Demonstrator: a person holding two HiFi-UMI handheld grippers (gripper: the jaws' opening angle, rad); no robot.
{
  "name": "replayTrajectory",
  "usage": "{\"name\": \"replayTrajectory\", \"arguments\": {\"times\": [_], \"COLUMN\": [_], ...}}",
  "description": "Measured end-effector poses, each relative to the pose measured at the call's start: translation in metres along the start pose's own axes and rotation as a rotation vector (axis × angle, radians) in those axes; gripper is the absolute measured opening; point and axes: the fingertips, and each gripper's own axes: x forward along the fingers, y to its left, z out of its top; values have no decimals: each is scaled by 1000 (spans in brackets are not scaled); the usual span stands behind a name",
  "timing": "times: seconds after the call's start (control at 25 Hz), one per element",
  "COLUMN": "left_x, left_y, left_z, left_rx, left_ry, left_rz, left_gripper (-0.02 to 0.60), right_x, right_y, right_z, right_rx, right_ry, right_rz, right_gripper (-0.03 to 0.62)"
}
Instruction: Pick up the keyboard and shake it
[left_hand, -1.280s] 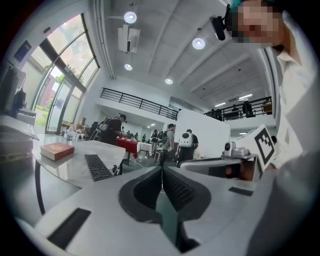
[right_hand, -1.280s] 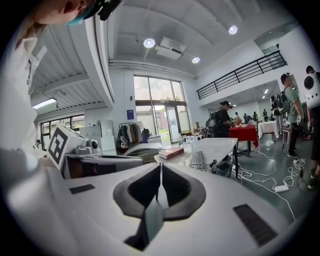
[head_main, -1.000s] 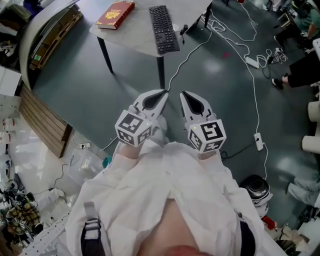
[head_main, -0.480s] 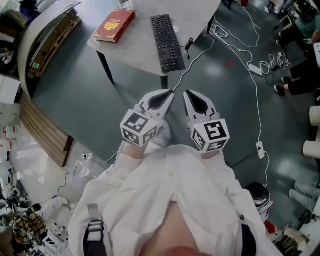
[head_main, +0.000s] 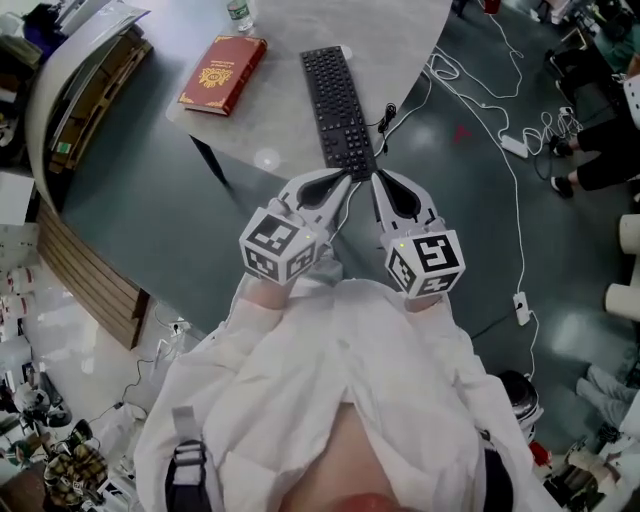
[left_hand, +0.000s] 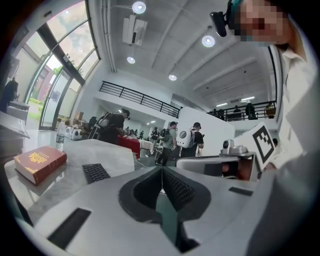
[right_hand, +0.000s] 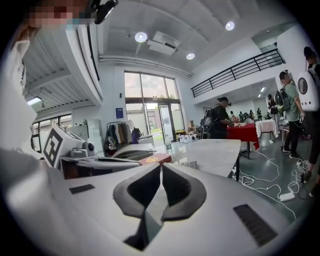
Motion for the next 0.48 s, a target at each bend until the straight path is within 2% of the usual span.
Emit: {"name": "replayTrajectory", "arguments": {"times": [0.2, 0.48], "left_x": [30, 62], "left_y": [28, 49], "left_z": [3, -3], "left_rx": [8, -24], "left_ry": [36, 72], "left_rz": [-22, -7], "left_gripper": [14, 14], "right_x": [36, 61], "right_y": [-20, -45], "right_z": [3, -10], "right_rx": [32, 60], "right_ry": [8, 81], "right_rz": [-6, 47], "right_gripper": [31, 32]}}
